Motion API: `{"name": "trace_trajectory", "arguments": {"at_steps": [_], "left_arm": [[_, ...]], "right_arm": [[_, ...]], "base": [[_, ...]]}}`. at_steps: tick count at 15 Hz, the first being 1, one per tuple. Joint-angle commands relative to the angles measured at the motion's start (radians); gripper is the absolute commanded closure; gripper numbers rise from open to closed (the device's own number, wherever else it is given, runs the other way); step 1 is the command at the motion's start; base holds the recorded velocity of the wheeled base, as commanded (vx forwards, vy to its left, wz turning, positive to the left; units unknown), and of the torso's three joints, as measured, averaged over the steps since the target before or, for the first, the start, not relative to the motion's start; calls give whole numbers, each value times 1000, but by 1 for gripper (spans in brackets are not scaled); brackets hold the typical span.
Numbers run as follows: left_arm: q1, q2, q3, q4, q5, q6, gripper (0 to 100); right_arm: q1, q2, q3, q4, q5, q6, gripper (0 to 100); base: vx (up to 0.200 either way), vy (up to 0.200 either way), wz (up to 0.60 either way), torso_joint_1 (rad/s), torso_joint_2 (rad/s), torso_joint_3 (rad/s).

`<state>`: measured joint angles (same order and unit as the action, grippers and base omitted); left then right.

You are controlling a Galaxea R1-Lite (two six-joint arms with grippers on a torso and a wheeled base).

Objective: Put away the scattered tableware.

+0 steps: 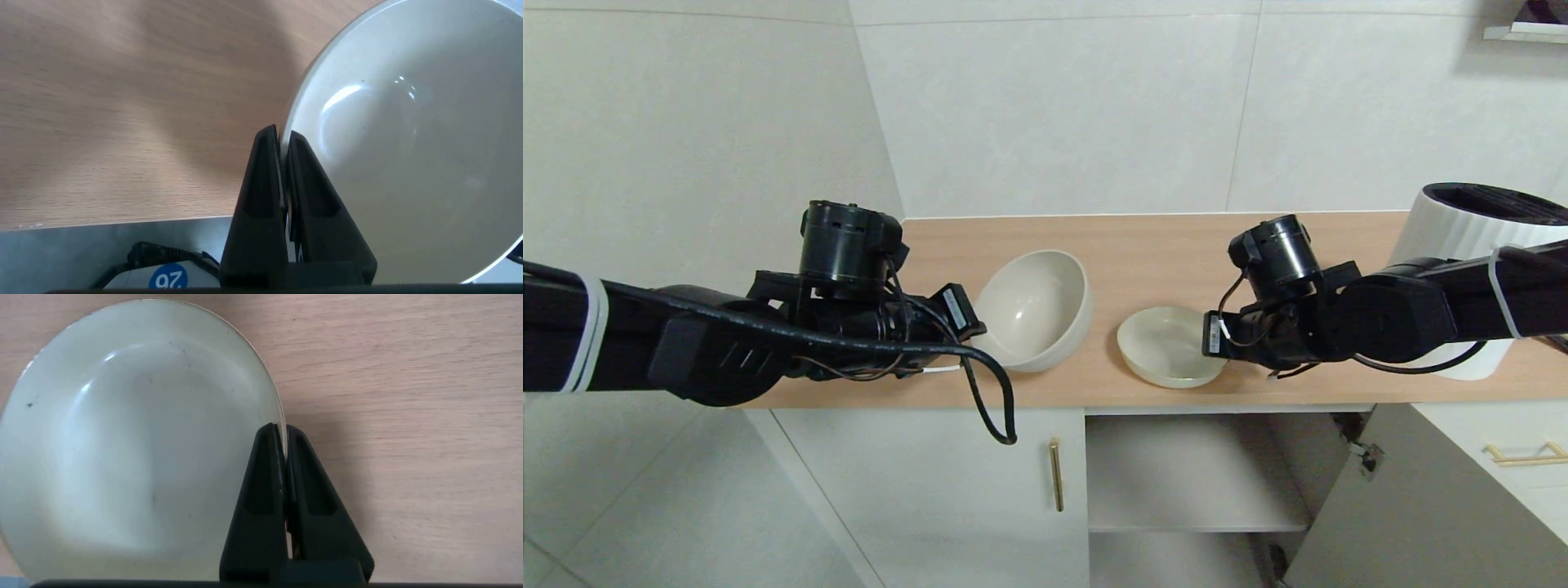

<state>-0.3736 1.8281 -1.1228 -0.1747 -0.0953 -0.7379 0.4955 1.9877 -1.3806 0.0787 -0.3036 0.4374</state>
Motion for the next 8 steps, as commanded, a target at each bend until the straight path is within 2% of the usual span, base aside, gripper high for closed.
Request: {"name": "trace_trajectory", "arguments": {"at_steps": [1, 5, 8], "left_arm": [[1, -3, 0, 1, 0, 0, 100], [1, -41, 24, 4, 3, 0, 100], [1, -135, 107, 4, 3, 9, 100]], "right_arm": [[0, -10, 2, 1, 0, 1, 100], [5, -64, 14, 13, 1, 4, 100], [35, -211, 123, 27, 41, -3, 100]], "base": [[0, 0, 0, 0, 0, 0], [0, 0, 0, 0, 0, 0], [0, 0, 0, 0, 0, 0]]}}
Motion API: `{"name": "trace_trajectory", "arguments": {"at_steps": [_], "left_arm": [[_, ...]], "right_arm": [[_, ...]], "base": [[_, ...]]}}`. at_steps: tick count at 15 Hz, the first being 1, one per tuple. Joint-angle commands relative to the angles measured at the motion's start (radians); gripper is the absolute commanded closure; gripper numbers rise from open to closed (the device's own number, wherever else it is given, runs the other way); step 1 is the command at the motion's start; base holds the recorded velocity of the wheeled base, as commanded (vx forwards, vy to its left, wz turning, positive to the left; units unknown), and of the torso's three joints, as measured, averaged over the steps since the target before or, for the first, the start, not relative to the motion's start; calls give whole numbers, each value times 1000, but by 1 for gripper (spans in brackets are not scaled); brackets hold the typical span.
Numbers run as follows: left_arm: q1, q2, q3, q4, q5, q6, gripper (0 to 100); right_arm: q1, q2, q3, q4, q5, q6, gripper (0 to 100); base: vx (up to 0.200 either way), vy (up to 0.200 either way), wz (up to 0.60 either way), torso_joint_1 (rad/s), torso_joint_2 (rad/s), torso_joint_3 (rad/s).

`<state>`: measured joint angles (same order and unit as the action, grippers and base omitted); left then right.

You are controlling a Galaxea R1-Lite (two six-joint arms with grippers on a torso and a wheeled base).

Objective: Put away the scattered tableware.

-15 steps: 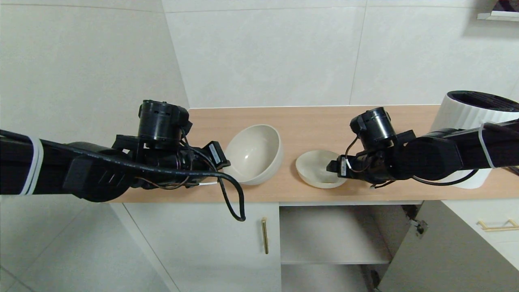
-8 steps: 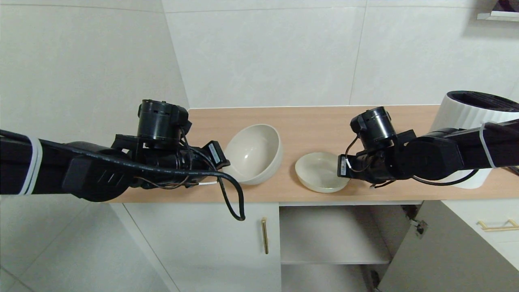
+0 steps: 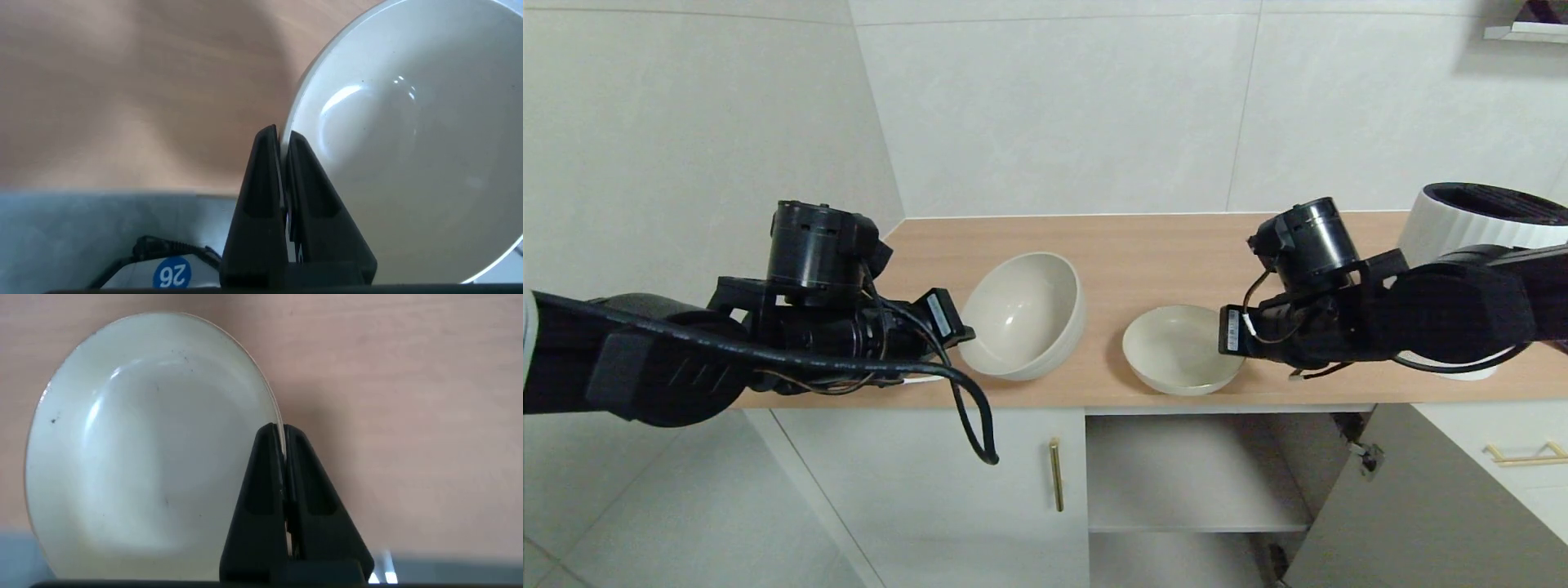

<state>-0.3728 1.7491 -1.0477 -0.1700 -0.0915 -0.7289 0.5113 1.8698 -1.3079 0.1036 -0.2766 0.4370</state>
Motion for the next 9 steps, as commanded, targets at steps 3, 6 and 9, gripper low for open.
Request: {"name": "trace_trajectory", "arguments": {"at_steps": [3, 6, 9], "left_arm": [[0, -142, 112, 4, -1, 52, 100], [0, -290, 244, 78, -1, 201, 100], [-5, -365, 261, 218, -4, 301, 100]], "right_arm": [[56, -199, 128, 36, 59, -6, 100], [92, -313, 268, 79, 137, -6, 100], [95, -325, 314, 77, 155, -44, 100]], "base": [[0, 0, 0, 0, 0, 0], [0, 0, 0, 0, 0, 0], [0, 0, 0, 0, 0, 0]]}}
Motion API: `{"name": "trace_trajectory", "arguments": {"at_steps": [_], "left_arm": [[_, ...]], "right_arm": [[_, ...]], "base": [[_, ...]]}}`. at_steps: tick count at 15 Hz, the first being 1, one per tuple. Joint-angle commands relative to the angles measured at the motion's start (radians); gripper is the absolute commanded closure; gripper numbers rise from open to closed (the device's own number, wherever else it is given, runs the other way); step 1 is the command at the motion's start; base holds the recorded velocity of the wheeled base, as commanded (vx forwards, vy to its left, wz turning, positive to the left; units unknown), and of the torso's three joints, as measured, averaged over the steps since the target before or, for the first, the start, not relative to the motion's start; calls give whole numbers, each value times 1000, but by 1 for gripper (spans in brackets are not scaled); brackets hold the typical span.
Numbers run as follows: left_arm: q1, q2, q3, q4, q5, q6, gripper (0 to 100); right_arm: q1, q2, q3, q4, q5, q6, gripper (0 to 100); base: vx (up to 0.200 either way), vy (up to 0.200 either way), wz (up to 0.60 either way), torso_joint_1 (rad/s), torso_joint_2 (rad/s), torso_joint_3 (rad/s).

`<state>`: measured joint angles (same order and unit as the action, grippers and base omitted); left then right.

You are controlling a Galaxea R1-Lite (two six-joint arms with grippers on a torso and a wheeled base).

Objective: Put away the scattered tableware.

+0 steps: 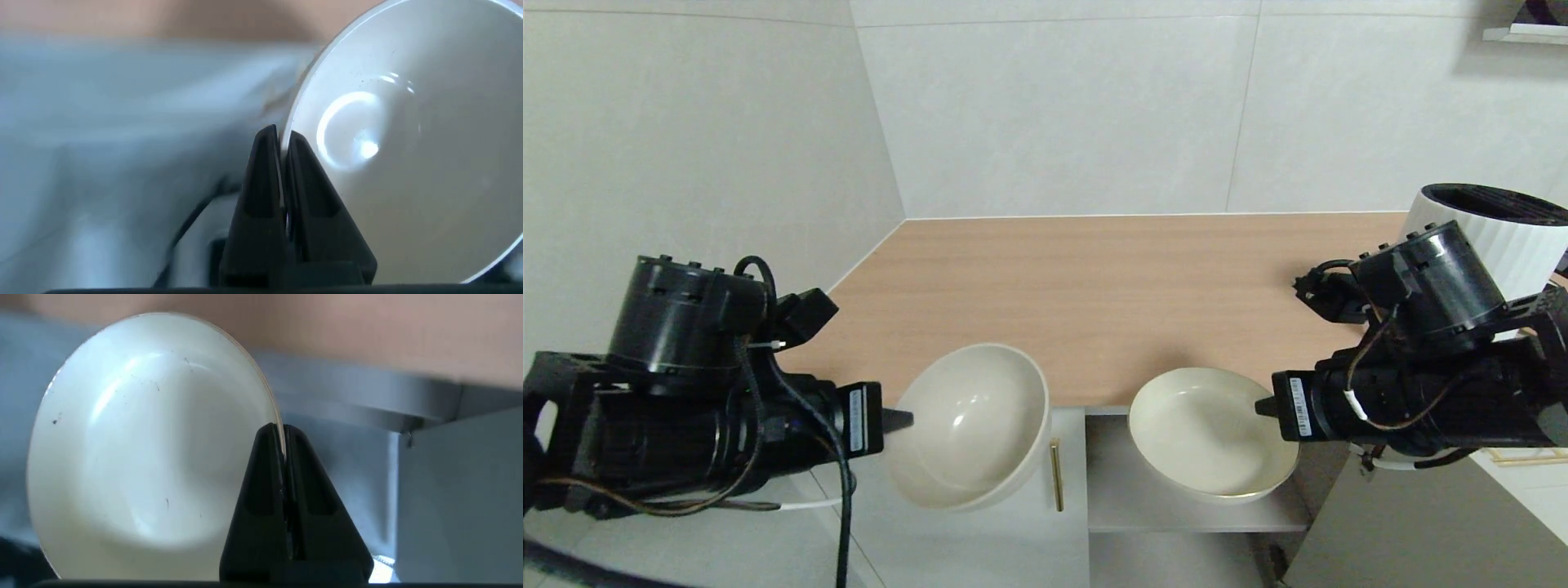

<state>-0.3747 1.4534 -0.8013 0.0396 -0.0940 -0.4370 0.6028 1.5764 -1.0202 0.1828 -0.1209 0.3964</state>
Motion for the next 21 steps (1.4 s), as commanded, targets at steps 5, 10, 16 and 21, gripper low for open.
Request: {"name": "trace_trajectory", "arguments": {"at_steps": [5, 10, 16, 21], "left_arm": [[-58, -70, 30, 33, 0, 21, 100], [-73, -48, 36, 31, 0, 21, 100], [-90, -4, 43, 29, 0, 20, 100], [-93, 10, 43, 29, -3, 20, 100]], "right_arm": [[3, -26, 60, -3, 1, -25, 100], [3, 10, 60, -3, -3, -30, 100], [3, 36, 61, -17, -5, -28, 100], [3, 57, 61, -17, -5, -28, 100]], "base": [[0, 0, 0, 0, 0, 0], [0, 0, 0, 0, 0, 0], [0, 0, 0, -24, 52, 36], [0, 0, 0, -170, 432, 260]]}}
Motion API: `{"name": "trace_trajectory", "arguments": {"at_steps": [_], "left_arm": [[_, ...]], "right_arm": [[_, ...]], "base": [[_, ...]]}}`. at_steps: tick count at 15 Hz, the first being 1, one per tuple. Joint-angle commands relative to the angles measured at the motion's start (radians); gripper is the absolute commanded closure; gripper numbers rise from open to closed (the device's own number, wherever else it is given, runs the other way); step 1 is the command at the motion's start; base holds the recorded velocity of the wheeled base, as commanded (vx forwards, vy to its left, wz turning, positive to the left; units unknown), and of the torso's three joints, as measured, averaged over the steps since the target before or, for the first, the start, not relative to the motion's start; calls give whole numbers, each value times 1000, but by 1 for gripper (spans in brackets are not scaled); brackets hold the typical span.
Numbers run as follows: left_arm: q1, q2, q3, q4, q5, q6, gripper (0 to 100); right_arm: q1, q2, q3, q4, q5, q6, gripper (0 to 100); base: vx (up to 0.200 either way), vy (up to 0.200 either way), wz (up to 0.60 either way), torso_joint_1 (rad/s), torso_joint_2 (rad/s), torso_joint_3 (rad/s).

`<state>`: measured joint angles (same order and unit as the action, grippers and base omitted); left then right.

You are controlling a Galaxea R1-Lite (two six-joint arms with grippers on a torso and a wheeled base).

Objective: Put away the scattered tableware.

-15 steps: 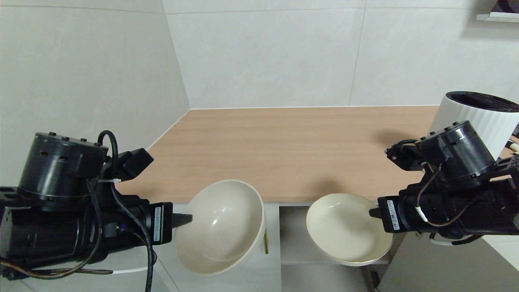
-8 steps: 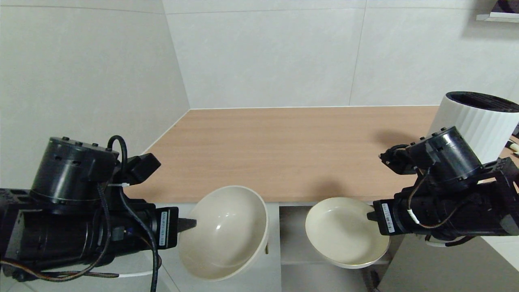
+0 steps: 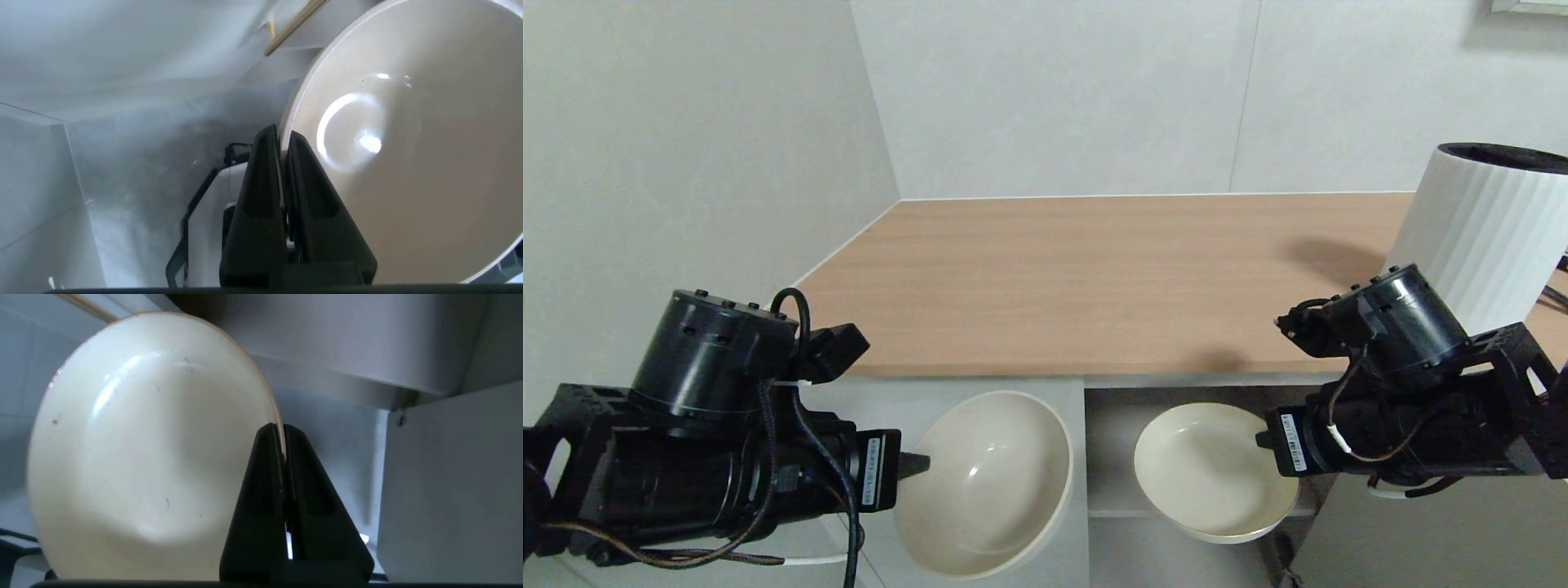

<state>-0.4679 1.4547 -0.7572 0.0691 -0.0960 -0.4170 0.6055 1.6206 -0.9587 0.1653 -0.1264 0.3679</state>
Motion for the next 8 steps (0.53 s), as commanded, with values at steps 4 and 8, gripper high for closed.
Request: {"name": "trace_trajectory", "arguments": {"at_steps": [4, 8], "left_arm": [[0, 26, -1, 0, 2, 0, 100], [-3, 27, 1, 0, 2, 0, 100]], "right_arm": [[0, 21, 0, 0, -1, 0, 100], [0, 38, 3, 0, -1, 0, 100]], "base": [[0, 0, 0, -174, 470, 288], [0, 0, 0, -150, 458, 304]]}}
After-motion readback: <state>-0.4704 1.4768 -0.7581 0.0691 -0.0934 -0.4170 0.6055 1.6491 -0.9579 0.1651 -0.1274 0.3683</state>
